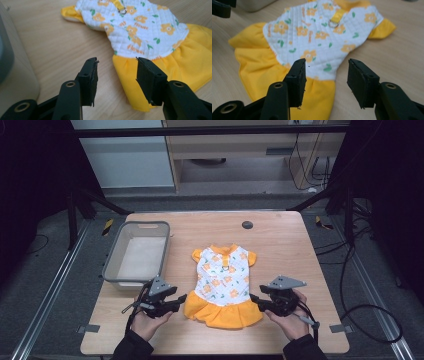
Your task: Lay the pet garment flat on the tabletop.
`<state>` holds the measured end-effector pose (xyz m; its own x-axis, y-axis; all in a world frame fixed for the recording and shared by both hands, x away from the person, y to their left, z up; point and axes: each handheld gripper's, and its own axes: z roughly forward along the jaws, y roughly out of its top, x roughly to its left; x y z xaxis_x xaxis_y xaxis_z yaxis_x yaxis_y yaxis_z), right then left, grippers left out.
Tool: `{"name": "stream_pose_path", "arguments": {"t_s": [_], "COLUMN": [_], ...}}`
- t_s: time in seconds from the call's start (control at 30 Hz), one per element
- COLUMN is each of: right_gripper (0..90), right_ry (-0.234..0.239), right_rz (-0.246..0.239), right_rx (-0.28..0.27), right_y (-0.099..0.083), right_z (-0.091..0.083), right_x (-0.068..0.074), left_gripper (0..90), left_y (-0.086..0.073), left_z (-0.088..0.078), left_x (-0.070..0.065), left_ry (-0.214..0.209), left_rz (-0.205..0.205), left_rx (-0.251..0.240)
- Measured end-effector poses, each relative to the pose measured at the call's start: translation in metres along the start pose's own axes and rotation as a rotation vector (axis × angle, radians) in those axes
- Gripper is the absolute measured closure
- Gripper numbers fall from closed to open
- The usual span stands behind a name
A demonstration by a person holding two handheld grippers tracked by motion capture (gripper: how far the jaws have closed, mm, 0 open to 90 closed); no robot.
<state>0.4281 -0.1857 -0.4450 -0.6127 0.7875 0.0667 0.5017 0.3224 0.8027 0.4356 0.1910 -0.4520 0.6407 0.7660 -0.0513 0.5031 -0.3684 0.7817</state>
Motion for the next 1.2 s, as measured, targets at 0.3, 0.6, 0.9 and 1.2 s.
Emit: {"name": "stream_pose_path", "arguments": {"t_s": [0.3, 0.6, 0.9, 1.2], "right_gripper": [52.3, 58.6, 84.9, 85.4], "right_ry": [-0.006, -0.009, -0.029, -0.044], "right_rz": [0.041, 0.034, 0.026, 0.073], "right_rx": [0.065, 0.131, 0.167, 0.124], "right_y": [-0.043, -0.053, -0.051, -0.046], "right_z": [0.006, 0.018, 0.018, 0.001], "right_x": [0.001, 0.007, 0.011, -0.001], "left_gripper": [53.1, 66.6, 89.7, 90.0], "left_y": [-0.016, -0.021, -0.019, -0.018], "left_z": [0.02, 0.03, 0.035, 0.02], "left_x": [-0.009, -0.016, -0.022, -0.02], "left_ry": [-0.03, -0.029, -0.007, -0.021], "left_rz": [-0.029, 0.001, 0.021, 0.011], "left_rx": [0.077, 0.127, 0.158, 0.133]}}
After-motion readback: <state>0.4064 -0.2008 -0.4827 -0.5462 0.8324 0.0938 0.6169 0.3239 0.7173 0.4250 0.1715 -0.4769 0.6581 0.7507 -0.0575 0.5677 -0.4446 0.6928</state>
